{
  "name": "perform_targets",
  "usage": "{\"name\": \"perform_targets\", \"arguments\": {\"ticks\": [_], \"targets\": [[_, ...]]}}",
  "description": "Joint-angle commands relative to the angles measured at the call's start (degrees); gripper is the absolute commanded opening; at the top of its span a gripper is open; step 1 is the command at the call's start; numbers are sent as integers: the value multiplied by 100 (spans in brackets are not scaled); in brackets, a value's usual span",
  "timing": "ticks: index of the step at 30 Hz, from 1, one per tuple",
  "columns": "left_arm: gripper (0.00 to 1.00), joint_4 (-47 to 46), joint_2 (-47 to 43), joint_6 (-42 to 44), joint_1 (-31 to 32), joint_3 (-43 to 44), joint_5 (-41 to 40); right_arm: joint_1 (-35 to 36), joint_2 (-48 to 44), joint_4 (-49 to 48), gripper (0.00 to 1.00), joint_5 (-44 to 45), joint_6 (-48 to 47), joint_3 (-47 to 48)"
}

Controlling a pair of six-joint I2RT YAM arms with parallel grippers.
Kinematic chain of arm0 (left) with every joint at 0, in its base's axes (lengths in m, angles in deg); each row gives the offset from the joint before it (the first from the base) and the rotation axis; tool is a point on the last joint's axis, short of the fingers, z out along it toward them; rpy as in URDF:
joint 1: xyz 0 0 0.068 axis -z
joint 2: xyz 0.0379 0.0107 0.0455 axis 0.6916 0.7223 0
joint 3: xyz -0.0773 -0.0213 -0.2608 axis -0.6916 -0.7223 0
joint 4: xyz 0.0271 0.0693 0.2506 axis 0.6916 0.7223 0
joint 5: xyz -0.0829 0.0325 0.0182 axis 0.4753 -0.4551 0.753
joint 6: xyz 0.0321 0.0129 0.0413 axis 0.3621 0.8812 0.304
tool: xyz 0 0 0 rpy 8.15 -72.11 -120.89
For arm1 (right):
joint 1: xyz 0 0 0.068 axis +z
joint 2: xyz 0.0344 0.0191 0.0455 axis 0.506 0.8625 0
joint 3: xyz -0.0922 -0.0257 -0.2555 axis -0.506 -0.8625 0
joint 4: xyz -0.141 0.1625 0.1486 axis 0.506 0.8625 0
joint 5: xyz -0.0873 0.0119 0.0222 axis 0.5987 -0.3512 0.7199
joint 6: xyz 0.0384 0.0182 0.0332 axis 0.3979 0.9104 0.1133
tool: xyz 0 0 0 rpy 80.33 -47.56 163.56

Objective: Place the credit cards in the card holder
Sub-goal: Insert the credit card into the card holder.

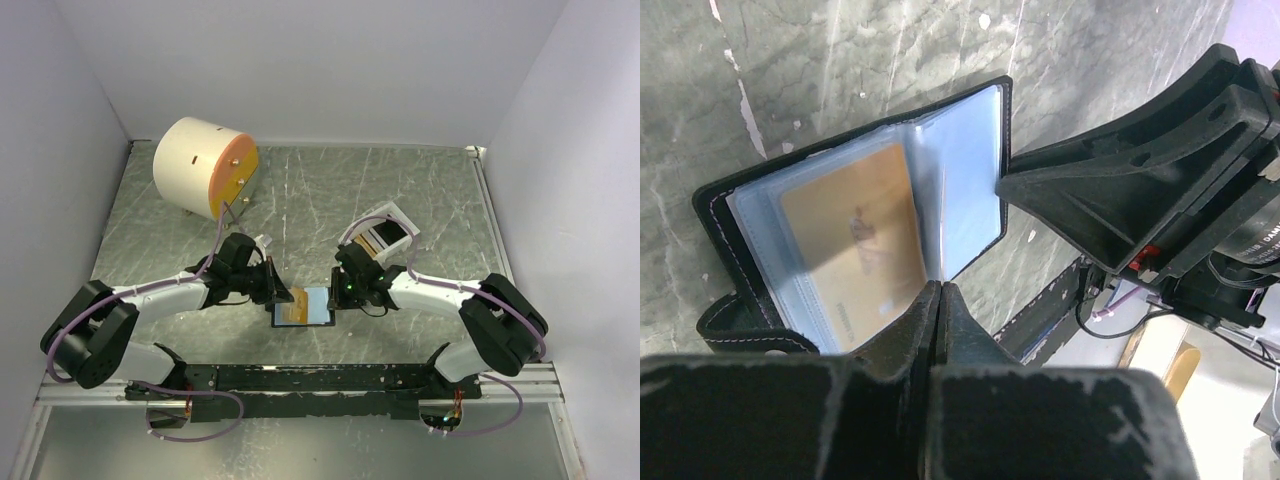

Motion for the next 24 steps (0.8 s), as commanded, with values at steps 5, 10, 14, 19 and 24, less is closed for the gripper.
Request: {"name": "perform_targets", "arguments": {"ticks": [5, 10, 14, 19, 24], "targets": [[7, 205, 87, -105, -29, -53, -299, 68, 44, 79, 23, 121, -11, -176], [7, 96, 60, -181, -37, -126, -303, 81, 16, 116, 22, 164, -11, -199], [7, 33, 105, -255, -39, -151, -273, 91, 3, 95, 22, 144, 6, -223], [7, -34, 122, -352, -37, -197, -295, 100, -12, 89, 21, 130, 16, -229], [7, -47, 154, -358, -37, -231, -323, 106, -18, 95, 21, 122, 7, -227]]}}
